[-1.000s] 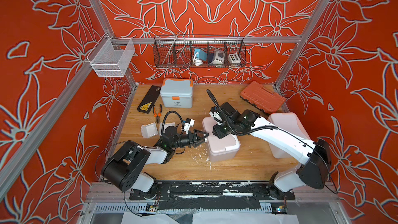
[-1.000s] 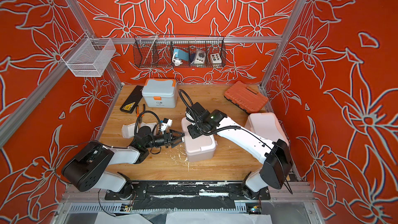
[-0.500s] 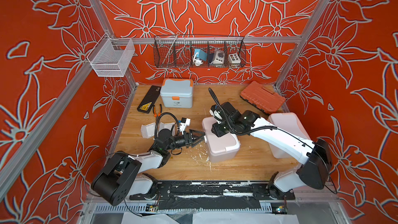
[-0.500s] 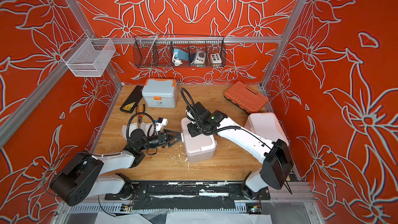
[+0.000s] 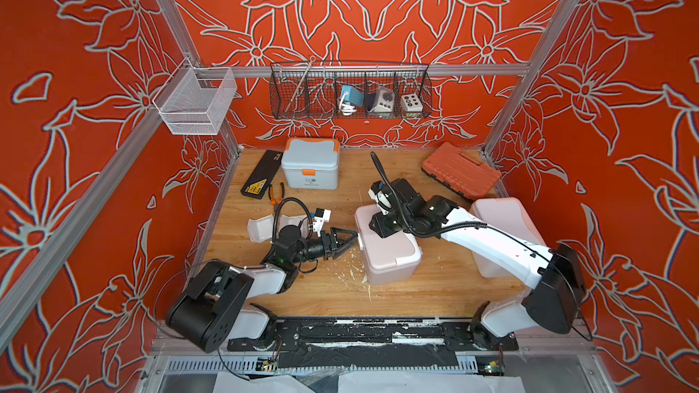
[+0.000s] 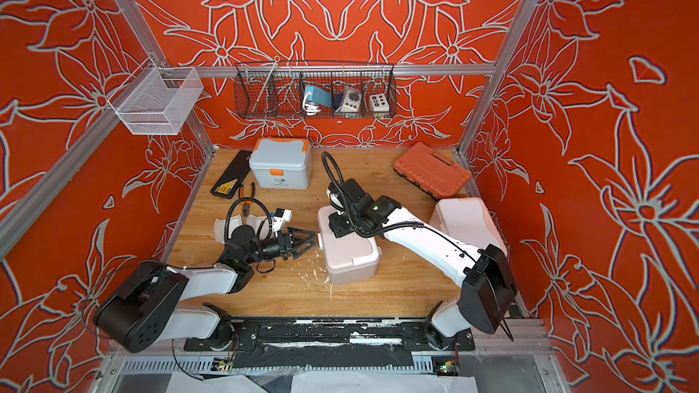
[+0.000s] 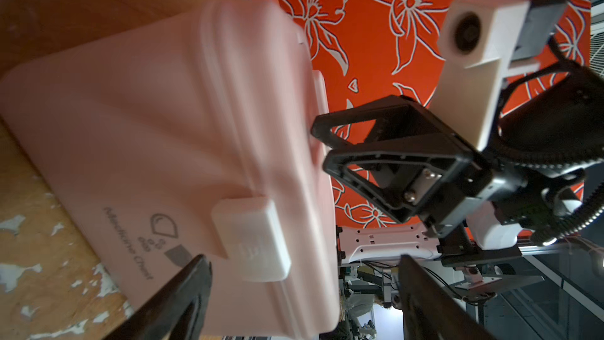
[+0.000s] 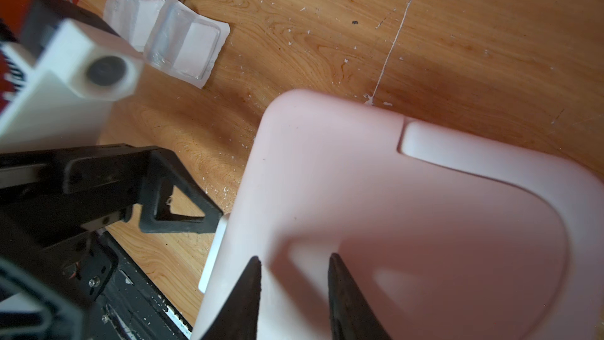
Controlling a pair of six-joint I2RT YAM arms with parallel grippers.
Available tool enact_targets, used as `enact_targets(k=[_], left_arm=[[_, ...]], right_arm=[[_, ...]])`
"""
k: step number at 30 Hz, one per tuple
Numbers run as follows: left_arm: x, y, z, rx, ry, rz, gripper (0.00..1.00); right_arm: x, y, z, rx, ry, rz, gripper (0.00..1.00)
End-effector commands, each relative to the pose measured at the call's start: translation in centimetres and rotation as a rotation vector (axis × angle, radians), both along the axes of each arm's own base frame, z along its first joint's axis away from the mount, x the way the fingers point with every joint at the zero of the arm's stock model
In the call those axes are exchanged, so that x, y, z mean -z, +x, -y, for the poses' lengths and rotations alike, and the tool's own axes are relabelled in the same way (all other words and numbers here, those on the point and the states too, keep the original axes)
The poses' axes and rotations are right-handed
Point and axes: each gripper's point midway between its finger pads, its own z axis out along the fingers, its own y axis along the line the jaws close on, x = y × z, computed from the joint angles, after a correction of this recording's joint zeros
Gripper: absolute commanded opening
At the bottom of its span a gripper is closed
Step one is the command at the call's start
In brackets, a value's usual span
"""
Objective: Open first aid kits and take out gauze
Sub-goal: Open the fastener of the first aid kit.
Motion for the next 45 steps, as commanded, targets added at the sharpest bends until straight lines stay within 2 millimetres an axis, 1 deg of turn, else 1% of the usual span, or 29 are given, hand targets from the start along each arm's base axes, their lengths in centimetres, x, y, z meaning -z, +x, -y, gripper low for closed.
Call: enact_targets(k=[1,8,14,20,25,34,41,45], left_arm=[[-2.9,-0.7,0.9,0.057,-0.099,0.112,0.86],[-3.1,-0.8,2.2,0.108,-0.168,0.118,0.84],[-4.6,-1.1,2.3,0.123,-0.216,0.162,0.83],[-6.3,-1.8,1.9,0.125,-0.238,0.216,0.83],[-7.4,-2.2,1.6,0.122,-0.253,0.248,0.84],[-7.7,-2.6,0.7,0.096,-0.252,0.25,0.84],[-8.6,-3.0,0.0,0.075,-0.247,0.273,0.84],[-8.5,-2.9,-0.2,0.052,-0.196,0.284,0.85]], right_arm=[[6.2,-3.7,3.3,0.007,-0.17,-0.226,0.36],[6.6,-4.6,3.3,-0.011,-0.141,-0.257,0.35],[7.3,-5.2,3.5,-0.016,-0.147,-0.281,0.34],[8.7,-5.4,4.3,0.0,-0.203,-0.305,0.34],[9.5,-5.5,4.6,0.005,-0.227,-0.32,0.33],[10.6,-5.5,5.1,0.016,-0.266,-0.332,0.33],[10.7,-5.5,5.0,0.012,-0.264,-0.334,0.33],[10.6,-5.4,5.0,0.012,-0.263,-0.333,0.33]])
